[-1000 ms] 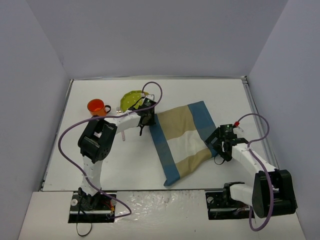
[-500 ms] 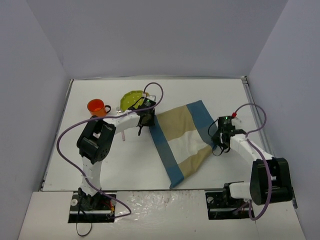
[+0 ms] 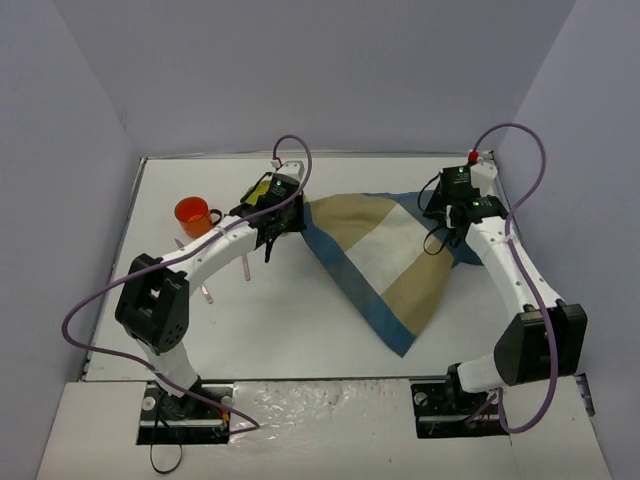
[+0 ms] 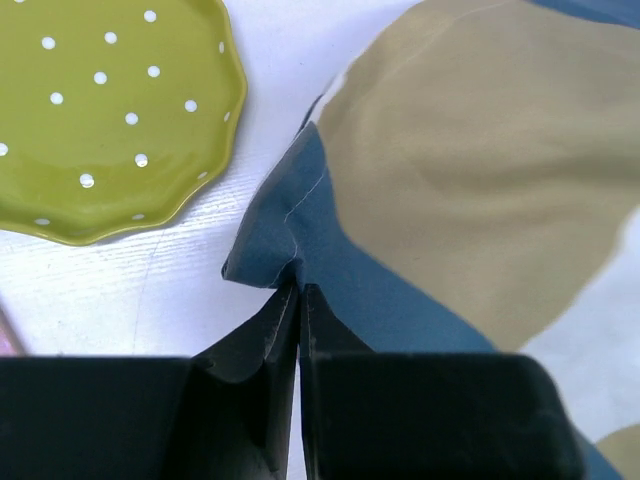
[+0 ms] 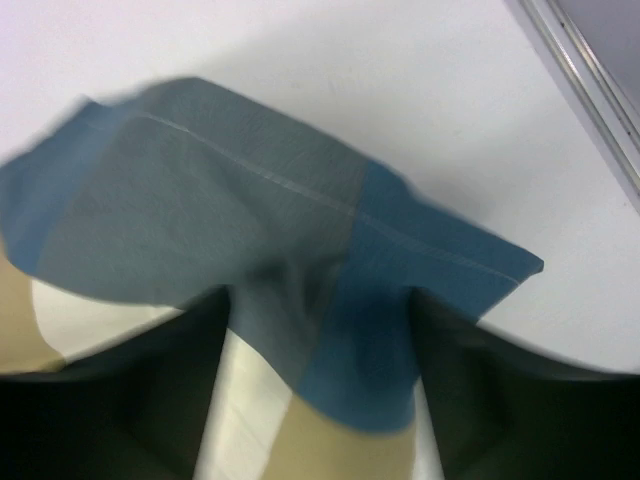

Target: Set the dinner table for one person

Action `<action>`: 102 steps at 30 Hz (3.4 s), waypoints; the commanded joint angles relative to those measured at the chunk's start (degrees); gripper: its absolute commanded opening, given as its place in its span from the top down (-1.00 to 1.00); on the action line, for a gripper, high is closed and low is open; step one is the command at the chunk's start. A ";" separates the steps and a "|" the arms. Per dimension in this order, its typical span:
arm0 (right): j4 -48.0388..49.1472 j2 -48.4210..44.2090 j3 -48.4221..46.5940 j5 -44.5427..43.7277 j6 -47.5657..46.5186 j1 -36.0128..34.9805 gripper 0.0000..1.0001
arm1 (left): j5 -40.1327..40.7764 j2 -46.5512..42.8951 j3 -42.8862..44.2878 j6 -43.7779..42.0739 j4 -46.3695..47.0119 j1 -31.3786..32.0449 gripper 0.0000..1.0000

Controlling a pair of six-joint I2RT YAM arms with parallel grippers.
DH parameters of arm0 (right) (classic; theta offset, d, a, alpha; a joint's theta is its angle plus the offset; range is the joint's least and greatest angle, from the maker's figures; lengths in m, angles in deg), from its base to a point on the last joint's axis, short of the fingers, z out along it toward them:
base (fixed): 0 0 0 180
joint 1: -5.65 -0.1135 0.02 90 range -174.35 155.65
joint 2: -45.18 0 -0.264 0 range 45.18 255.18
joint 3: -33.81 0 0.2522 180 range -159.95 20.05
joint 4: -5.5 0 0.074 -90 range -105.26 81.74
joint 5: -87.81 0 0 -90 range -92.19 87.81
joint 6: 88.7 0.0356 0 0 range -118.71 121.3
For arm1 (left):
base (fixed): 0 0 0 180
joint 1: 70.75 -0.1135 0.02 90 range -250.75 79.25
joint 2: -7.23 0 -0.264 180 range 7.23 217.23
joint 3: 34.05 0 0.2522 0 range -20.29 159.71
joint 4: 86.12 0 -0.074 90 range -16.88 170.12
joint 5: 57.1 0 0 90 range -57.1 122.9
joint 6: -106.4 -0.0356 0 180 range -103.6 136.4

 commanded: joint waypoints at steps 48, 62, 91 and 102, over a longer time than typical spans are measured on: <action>16.38 15.04 20.37 8.00 13.18 16.90 0.79 | -5.83 16.48 4.71 10.15 8.42 -0.17 1.00; 15.81 16.66 14.81 5.91 10.16 22.64 0.83 | -3.24 17.95 9.36 12.72 2.62 -0.35 0.78; 27.10 -3.91 24.44 28.10 4.70 8.65 -0.20 | -3.39 4.35 6.11 2.24 -1.52 -0.43 -0.33; 31.64 -1.18 34.13 29.23 10.12 10.83 -0.05 | -5.30 17.94 13.41 -1.35 6.01 -0.51 0.01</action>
